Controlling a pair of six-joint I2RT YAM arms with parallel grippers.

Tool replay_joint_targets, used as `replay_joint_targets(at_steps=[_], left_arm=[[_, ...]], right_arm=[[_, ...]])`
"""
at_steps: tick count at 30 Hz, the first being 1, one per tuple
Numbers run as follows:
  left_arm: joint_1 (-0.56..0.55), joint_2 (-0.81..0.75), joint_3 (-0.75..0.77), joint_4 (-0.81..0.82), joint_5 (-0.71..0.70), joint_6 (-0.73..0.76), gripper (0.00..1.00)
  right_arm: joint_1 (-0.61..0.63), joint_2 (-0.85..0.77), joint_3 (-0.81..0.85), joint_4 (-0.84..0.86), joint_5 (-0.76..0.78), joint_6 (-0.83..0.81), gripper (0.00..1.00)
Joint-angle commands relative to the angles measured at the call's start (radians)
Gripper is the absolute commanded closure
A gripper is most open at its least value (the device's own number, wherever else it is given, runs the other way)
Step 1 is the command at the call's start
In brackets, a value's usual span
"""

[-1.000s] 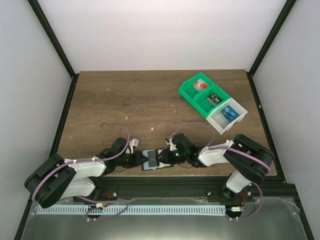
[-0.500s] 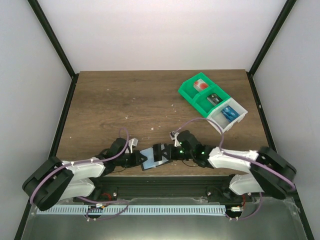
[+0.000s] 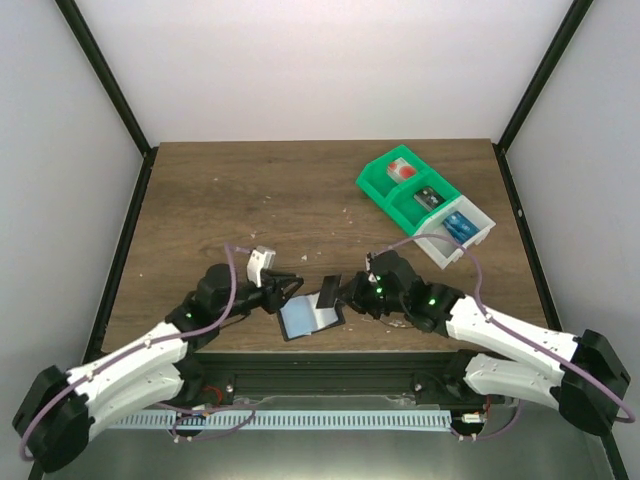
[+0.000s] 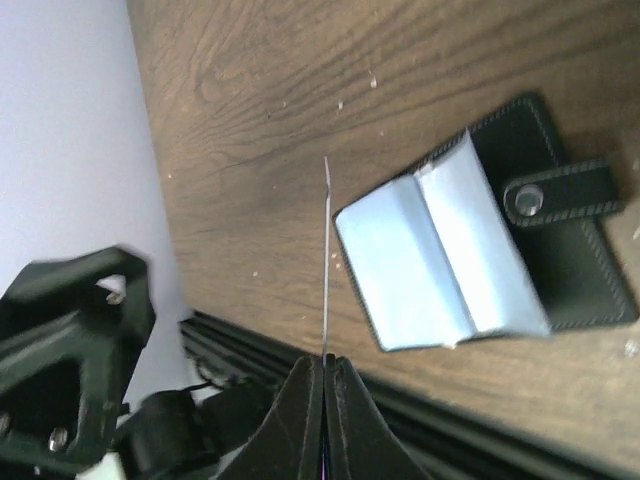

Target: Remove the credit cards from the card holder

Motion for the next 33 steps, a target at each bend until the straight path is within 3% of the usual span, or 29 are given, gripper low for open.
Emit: replay_joint_targets(at_steps=[1, 6, 12, 23, 33], left_arm=[[-0.024, -0.144, -0.018, 0.066, 0.026, 0.345, 0.66], [-0.05, -0.319, -0.056, 0.097, 0.121, 0.526, 0.53], [-0.077, -0.335, -0.023, -0.05, 0.214, 0.66, 0.48], [-0.109, -0.284, 0.002, -0.095, 0.218, 0.787, 0.5], [-0.111, -0.291, -0.003, -0.095, 0.231, 0.791, 0.52]], right_arm=[[-0.016, -0.004, 0.064, -0.077, -0.113, 0.334, 1.0], [-0.018, -0.056, 0.035, 0.024, -0.17, 0.556, 1.0], [-0.024, -0.082, 0.066, 0.021, -0.147, 0.641, 1.0], [-0.026, -0.058, 0.066, 0.103, -0.242, 0.67, 1.0], [-0.026, -0.007, 0.052, 0.132, -0.292, 0.599, 1.0]])
